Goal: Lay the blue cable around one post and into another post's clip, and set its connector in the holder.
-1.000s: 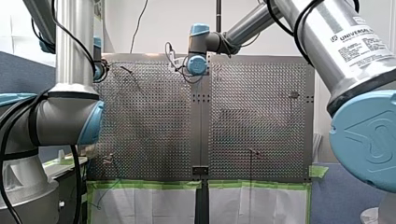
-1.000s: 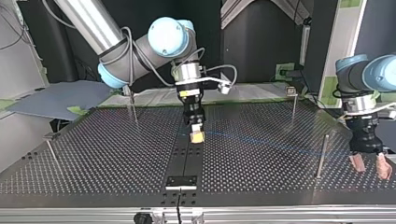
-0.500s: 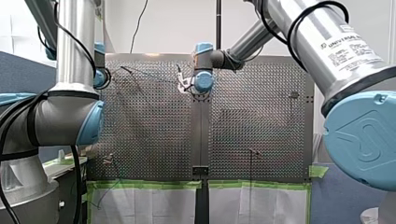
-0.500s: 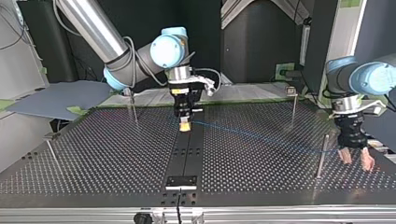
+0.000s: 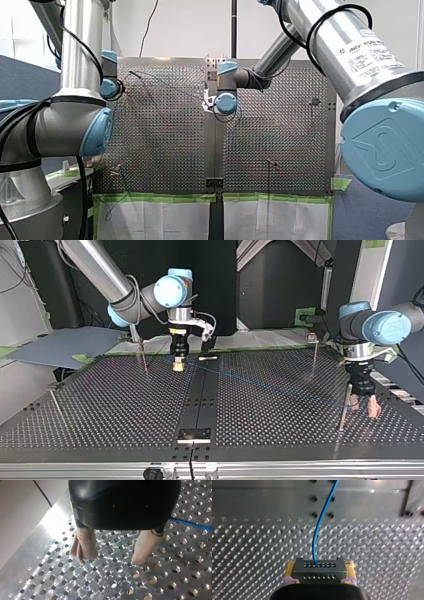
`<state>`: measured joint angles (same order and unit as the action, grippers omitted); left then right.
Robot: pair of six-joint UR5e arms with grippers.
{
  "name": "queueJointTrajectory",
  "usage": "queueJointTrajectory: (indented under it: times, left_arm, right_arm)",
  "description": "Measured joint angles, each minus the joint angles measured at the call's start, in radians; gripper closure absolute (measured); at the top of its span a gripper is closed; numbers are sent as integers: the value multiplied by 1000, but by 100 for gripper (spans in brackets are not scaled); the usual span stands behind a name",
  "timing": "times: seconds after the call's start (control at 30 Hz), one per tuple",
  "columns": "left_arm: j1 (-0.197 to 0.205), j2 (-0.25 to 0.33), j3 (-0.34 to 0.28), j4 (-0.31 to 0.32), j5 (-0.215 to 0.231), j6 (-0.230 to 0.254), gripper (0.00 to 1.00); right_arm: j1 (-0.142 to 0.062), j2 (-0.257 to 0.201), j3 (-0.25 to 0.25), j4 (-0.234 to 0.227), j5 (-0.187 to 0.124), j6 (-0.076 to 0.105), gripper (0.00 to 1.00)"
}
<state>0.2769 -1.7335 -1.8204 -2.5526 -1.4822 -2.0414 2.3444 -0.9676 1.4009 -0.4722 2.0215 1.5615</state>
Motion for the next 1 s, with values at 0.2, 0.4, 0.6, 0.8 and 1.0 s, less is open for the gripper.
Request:
queueJointTrajectory:
  times: [0.2, 0.4, 0.6, 0.8, 1.0]
  left_arm:
    - [-10, 0, 0, -1, 0, -5, 0]
    - [-14, 0, 0, -2, 0, -28, 0]
    - [-16, 0, 0, -5, -6, -43, 0]
    - [-16, 0, 0, -10, -12, -53, 0]
    - [-16, 0, 0, -11, -12, -56, 0]
  right_arm:
    - [-14, 4, 65, -65, 31, 38, 100]
    - [-19, 6, 122, -122, 44, 62, 100]
    - [-21, 41, 184, -184, 80, 89, 100]
    - [-13, 101, 246, -246, 140, 146, 100]
    - [-18, 157, 302, -302, 196, 200, 100]
